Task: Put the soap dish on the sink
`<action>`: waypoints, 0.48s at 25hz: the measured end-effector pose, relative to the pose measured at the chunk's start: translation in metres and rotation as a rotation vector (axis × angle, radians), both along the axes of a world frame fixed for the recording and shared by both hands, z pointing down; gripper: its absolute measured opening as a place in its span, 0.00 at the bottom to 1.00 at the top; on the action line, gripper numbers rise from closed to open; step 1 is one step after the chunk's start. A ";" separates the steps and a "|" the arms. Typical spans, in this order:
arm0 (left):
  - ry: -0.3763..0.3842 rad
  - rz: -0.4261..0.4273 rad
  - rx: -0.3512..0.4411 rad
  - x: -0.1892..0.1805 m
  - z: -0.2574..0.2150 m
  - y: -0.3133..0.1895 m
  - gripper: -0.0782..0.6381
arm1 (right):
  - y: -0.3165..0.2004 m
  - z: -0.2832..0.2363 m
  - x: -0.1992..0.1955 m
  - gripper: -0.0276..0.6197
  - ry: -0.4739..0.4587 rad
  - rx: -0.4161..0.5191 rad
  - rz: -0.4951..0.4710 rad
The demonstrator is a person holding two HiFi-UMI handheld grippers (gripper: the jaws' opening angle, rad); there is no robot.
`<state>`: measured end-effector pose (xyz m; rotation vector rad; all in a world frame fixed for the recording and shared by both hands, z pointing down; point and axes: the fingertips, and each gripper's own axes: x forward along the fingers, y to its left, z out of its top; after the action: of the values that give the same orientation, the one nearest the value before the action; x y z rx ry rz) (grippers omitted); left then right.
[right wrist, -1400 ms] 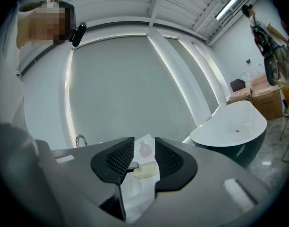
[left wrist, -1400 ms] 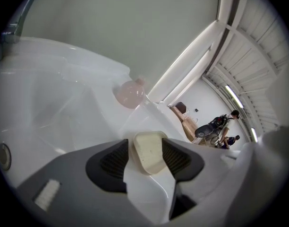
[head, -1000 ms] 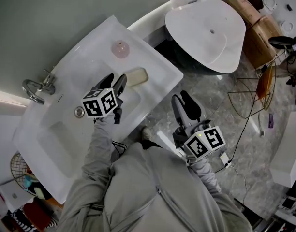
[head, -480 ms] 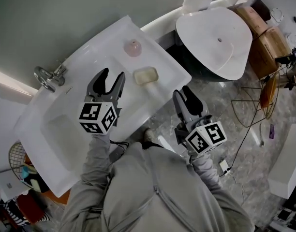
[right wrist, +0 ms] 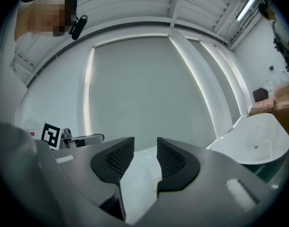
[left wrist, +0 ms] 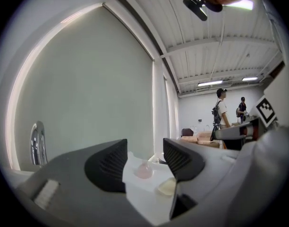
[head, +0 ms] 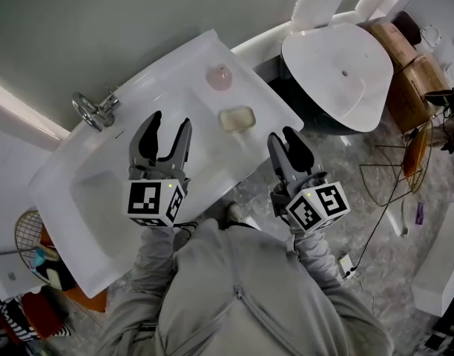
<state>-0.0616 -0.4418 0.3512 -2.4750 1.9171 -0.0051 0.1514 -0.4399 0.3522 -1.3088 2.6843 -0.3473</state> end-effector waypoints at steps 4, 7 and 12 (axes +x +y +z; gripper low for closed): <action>-0.002 -0.003 0.044 -0.001 -0.014 0.016 0.47 | 0.003 -0.006 -0.008 0.25 0.006 0.022 -0.002; 0.006 0.008 0.066 0.001 -0.020 0.026 0.47 | 0.005 -0.011 -0.010 0.25 0.009 0.030 0.009; 0.003 0.023 0.087 0.001 -0.026 0.036 0.47 | 0.010 -0.018 -0.014 0.25 0.008 0.059 0.030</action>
<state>-0.0610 -0.4063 0.3252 -2.4426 1.8474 0.0809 0.1378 -0.4301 0.3346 -1.3349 2.6565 -0.2574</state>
